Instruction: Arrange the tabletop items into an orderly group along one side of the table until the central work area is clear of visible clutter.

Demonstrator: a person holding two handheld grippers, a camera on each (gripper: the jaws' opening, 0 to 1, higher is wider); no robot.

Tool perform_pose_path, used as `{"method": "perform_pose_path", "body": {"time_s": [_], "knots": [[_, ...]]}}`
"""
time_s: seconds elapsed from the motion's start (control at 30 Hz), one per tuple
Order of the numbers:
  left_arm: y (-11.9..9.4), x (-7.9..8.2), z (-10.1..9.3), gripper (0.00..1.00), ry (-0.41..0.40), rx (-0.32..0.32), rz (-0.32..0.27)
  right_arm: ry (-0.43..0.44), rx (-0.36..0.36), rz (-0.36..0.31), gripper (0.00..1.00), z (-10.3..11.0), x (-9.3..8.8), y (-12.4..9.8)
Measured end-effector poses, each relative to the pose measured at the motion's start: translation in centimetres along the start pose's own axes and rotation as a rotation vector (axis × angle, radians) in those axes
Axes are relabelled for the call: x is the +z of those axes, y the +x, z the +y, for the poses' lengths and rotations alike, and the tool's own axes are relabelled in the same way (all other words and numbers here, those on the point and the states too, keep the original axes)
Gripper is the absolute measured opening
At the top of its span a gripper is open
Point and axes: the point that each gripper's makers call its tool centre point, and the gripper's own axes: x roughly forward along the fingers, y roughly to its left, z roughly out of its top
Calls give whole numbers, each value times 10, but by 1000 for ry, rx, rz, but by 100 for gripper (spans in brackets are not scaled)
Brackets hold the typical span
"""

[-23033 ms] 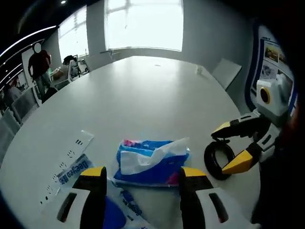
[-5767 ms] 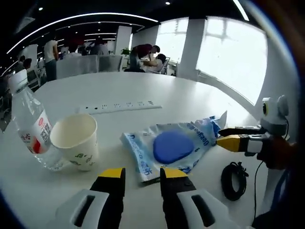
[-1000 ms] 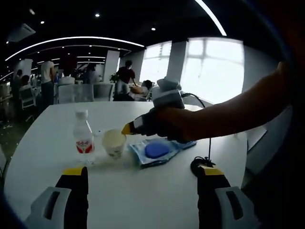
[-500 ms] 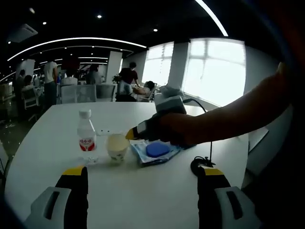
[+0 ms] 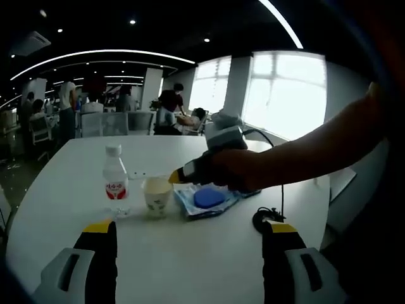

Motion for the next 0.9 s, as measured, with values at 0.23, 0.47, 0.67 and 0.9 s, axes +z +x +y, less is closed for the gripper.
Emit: {"method": "perform_pose_path", "body": {"time_s": [0.23, 0.47, 0.67, 0.9], "knots": [[1, -1, -2, 95, 5, -10, 1, -23, 6, -39, 13, 2, 5, -7], [3, 0, -4, 96, -4, -21, -2, -116, 38, -63, 28, 3, 3, -18], [4, -1, -5, 98, -2, -27, -3, -188, 68, -90, 41, 11, -2, -42], [3, 0, -2, 99, -6, -29, -10, -241, 94, -134, 57, 11, -5, -64]]}}
